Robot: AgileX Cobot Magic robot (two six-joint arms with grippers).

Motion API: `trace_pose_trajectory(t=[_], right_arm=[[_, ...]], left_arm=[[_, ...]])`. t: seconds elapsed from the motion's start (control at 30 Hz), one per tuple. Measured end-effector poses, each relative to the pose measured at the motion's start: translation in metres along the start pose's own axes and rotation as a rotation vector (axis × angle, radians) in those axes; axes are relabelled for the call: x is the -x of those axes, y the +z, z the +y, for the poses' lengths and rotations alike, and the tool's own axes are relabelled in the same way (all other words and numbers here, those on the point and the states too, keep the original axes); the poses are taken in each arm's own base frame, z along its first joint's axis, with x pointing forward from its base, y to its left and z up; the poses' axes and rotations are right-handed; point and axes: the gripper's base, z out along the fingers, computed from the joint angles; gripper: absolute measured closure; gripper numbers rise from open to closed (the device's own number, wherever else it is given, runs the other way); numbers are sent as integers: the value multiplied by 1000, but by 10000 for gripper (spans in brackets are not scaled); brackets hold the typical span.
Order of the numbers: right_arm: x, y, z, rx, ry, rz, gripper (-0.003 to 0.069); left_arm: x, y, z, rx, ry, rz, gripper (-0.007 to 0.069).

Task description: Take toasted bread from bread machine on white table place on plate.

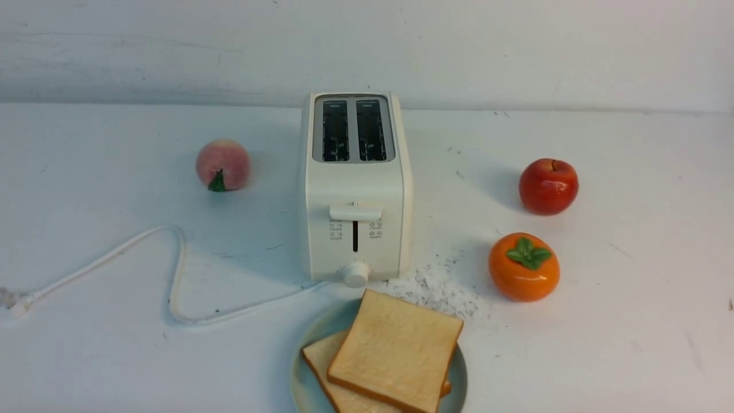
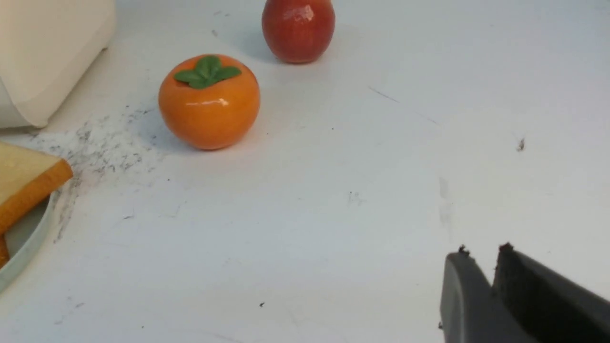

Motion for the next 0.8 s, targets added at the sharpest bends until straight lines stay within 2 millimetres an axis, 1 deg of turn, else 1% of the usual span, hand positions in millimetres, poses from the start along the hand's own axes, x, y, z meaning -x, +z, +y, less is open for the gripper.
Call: trace_pose_trajectory(t=[0.8], right_arm=[[-1,0,-1,-11,14,18,529]], left_arm=[[0,0,0,0,1,0,550]])
